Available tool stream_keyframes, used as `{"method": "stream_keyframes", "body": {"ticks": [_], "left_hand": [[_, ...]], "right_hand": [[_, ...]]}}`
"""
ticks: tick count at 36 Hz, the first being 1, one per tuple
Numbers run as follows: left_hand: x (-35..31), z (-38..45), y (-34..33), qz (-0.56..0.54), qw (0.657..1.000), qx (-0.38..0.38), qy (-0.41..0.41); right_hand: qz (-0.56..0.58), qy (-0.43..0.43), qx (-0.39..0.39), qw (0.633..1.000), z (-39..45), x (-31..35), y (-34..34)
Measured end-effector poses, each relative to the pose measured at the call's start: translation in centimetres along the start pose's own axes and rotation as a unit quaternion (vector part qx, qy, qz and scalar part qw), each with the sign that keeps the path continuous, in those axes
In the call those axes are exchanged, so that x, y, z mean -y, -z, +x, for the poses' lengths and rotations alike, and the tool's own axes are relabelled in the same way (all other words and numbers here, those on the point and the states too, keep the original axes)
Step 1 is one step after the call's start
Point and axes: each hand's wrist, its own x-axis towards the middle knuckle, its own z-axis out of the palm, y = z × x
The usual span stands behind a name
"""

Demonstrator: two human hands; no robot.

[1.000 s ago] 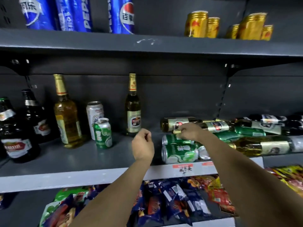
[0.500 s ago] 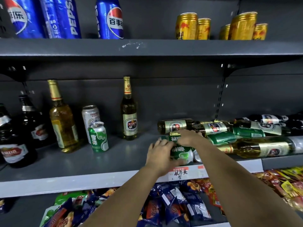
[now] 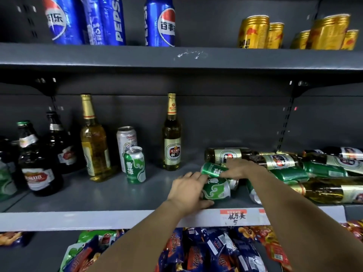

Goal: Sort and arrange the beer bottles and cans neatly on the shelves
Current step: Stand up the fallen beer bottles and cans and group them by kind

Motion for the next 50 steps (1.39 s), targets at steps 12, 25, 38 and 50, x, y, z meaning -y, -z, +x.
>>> {"method": "stream_keyframes", "body": {"ticks": [12, 25, 38, 50], "left_hand": [[5.0, -0.2, -0.2, -0.294, 0.912, -0.131, 0.255], [7.1, 1.3, -0.7, -0.392, 0.802, -0.179, 0.414], [5.3, 0.2, -1.4, -0.294, 0.843, -0.268, 0.363], [-6.0, 4.6, -2.3, -0.284, 0.922, -0.139, 0.225]], "right_hand": [[0.172, 0.022, 0.043, 0.984, 0.5, 2.2, 1.4], [0.169, 0.094, -0.162, 0.968, 2.2, 8.7, 1.4], [0.168, 0.040, -0.219, 0.960, 1.8, 6.9, -0.6], [0.131, -0.110, -0.049, 0.984, -1.5, -2.8, -2.8]]}}
